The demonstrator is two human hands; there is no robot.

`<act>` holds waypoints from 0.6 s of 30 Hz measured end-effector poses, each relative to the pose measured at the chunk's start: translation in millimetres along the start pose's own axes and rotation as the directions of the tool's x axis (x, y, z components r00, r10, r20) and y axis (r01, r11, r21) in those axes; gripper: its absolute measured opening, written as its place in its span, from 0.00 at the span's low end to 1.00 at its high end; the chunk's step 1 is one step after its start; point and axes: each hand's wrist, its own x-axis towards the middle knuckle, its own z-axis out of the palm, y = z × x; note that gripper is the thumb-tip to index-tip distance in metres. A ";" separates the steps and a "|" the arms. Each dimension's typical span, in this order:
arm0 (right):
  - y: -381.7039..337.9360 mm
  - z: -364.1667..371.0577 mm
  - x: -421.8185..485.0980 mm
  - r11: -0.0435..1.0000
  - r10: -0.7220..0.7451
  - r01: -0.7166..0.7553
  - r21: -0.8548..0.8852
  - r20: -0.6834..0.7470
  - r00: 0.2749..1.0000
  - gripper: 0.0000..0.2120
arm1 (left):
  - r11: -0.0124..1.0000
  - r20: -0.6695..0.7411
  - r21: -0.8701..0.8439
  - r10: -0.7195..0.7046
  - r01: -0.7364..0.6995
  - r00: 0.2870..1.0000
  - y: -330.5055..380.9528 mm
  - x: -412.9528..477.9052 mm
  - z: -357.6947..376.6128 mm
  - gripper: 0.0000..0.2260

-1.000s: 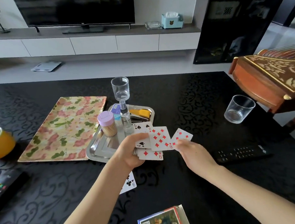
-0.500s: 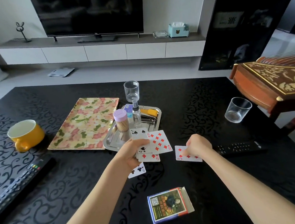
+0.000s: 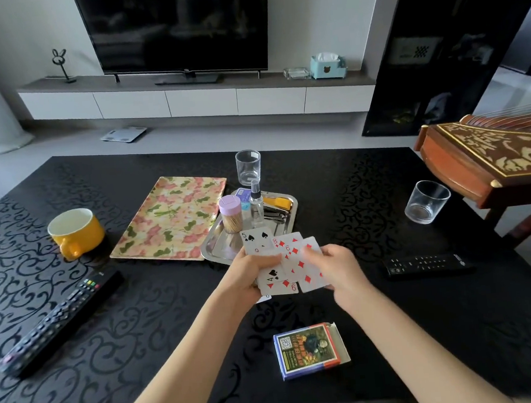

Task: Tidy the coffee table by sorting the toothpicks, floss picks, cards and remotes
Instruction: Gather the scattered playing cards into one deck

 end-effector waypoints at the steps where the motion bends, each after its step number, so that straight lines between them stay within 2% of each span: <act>1: 3.8 6.8 -3.0 0.999 -0.029 0.028 -0.026 -0.041 0.999 0.08 | 1.000 0.008 -0.008 0.002 -0.002 1.000 -1.3 -1.2 1.5 0.13; 3: 5.7 13.0 -7.9 0.994 -0.105 0.101 -0.045 -0.105 0.989 0.09 | 0.998 -0.006 -0.053 -0.035 0.034 0.999 -2.6 -3.7 1.7 0.11; 5: 5.2 13.3 -10.8 0.979 -0.202 0.199 -0.037 -0.094 0.975 0.10 | 0.991 -0.087 -0.104 -0.097 0.087 0.991 -2.8 -2.7 -3.9 0.19; 8: -3.3 10.4 -18.3 0.956 -0.281 0.286 -0.071 0.067 0.957 0.07 | 0.990 -0.120 -0.066 -0.130 0.123 0.984 -2.8 -1.8 -14.8 0.24; 10: -10.8 7.3 -19.8 0.967 -0.249 0.255 -0.008 0.190 0.950 0.06 | 0.981 -0.032 -0.046 -0.188 0.186 0.982 0.0 -9.9 -19.7 0.26; 11: -13.7 5.9 -19.9 0.972 -0.236 0.231 0.049 0.196 0.952 0.05 | 0.977 0.029 -0.043 -0.209 0.210 0.978 1.1 -13.4 -21.3 0.28; 13: -16.0 5.4 -19.1 0.973 -0.213 0.201 0.113 0.110 0.971 0.04 | 0.977 0.124 -0.030 -0.207 0.212 0.970 2.4 -20.0 -24.2 0.32; 15: -16.2 6.1 -17.9 0.965 -0.261 0.261 0.004 0.078 0.962 0.04 | 0.978 0.169 -0.009 -0.204 0.208 0.964 2.9 -25.3 -26.4 0.33; 18: -21.9 5.4 -22.4 0.950 -0.263 0.301 -0.081 0.311 0.913 0.04 | 0.960 0.251 -0.015 -0.267 0.279 0.931 3.1 -30.9 -28.9 0.35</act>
